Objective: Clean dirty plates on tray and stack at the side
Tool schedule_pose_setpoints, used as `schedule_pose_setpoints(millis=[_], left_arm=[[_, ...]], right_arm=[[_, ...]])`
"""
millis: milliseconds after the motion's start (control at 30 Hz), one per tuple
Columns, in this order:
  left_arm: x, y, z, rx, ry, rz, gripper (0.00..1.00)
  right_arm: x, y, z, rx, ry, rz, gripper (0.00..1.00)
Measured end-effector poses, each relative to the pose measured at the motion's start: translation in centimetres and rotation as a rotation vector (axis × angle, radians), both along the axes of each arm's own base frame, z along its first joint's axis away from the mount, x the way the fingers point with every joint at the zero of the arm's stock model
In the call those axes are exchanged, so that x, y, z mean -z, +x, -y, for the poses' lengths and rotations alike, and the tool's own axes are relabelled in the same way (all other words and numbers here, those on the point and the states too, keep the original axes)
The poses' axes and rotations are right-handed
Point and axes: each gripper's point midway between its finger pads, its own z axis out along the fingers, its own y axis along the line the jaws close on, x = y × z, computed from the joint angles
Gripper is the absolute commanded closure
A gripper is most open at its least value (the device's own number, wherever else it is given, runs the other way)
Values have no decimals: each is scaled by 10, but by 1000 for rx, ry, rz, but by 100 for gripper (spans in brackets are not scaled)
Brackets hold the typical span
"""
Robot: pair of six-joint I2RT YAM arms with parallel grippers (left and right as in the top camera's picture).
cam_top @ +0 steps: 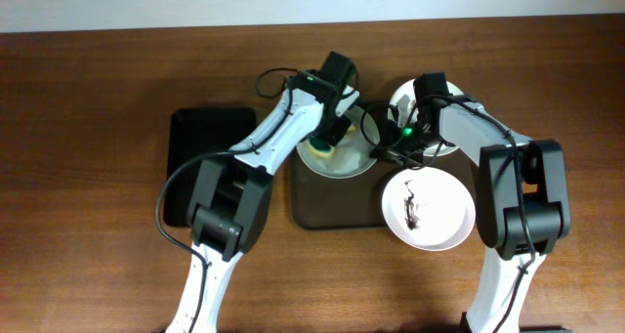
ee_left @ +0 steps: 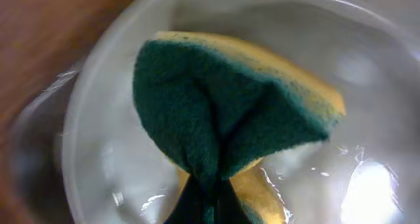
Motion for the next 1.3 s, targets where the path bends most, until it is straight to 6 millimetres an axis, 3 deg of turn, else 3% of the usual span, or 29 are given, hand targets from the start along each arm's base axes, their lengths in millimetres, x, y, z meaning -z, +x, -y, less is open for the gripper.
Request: schedule_pose_setpoints(millis=[67,133,167,333,400,433,500,567,667,733,800,833,933,1133,1300], left_arm=[[-1,5,-12,-120,64,42,100],[1,-7,-20,-160,90,-7,100],[4,-22,-22,-153,85,-85,100],[-6,-64,1,68,-146,-344,100],[-32,-49,24,124,-242,-304,100],[-56,-32,35,143,-298,-237,100],[-105,0,35,134,-378,-112,100],[-138,30,9,49,-430,-32,100],[-142,53,-54,-148,-440,-46,100],[-138,57,-89,-244,-433,-75,100],[-136,60,-111,-299,-430,-86,100],[-136,61,-118,-313,-429,-87,100],[-134,59,-128,-335,-425,-102,100],[-131,57,-134,-350,-394,-108,100],[-131,58,-137,-355,-379,-102,100]], right_arm=[[0,1,0,5,1,0,96],[0,1,-1,2,1,2,96],[0,-1,-1,-4,0,-3,96],[0,-3,-3,-36,-3,10,96],[0,-3,-3,-36,-3,11,96],[0,-3,-3,-36,-3,11,96],[0,-2,-3,-37,-3,15,96],[-1,-8,-3,-39,-7,-19,96],[-5,-13,5,-41,-77,-50,96],[-27,-12,17,-41,-186,-20,96],[-80,-1,22,-58,-354,130,96],[-91,-1,21,-64,-391,158,96],[-118,-9,21,-88,-587,216,96],[-151,-23,30,-131,-1077,339,96],[-188,-22,19,-138,-1352,528,96]])
